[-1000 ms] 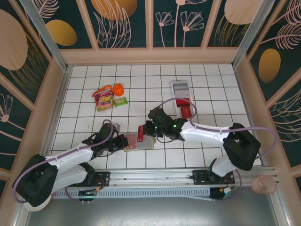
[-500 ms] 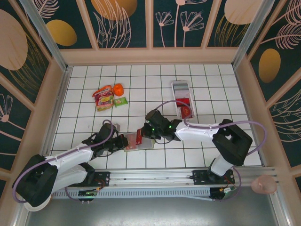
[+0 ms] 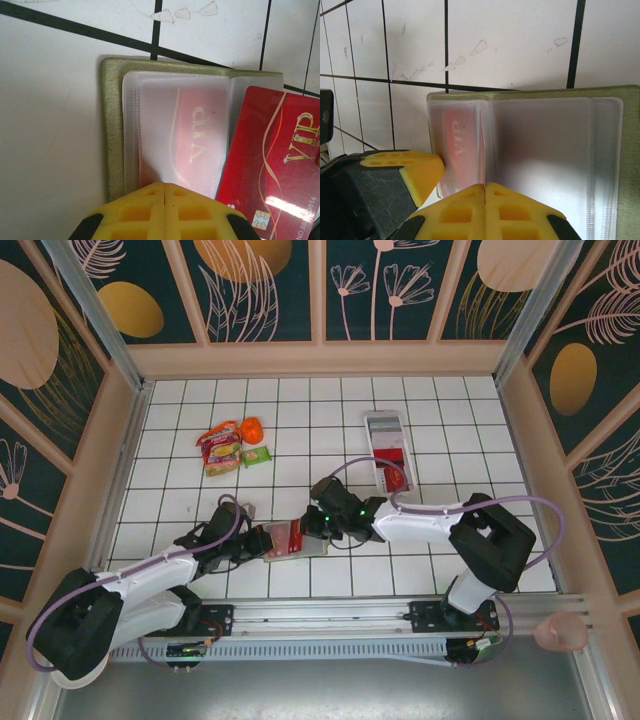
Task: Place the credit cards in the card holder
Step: Insert the credit card into the card slot.
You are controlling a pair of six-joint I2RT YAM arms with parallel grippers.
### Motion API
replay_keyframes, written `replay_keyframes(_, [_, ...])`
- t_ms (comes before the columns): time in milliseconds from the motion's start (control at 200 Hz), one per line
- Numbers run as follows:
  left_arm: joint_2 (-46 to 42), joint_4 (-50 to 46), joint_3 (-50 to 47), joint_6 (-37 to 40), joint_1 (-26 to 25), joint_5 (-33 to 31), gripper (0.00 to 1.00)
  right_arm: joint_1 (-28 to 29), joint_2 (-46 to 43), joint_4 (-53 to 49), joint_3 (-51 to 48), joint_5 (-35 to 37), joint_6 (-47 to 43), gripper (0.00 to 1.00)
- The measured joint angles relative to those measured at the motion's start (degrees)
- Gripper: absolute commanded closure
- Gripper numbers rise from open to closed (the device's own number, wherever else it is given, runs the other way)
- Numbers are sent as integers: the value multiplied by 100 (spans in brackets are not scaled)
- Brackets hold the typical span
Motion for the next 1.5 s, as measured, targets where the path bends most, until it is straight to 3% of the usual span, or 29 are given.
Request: replay_keyframes(1501, [-96, -4, -55, -39, 0, -2, 100, -186, -195, 236, -238, -46, -120, 100])
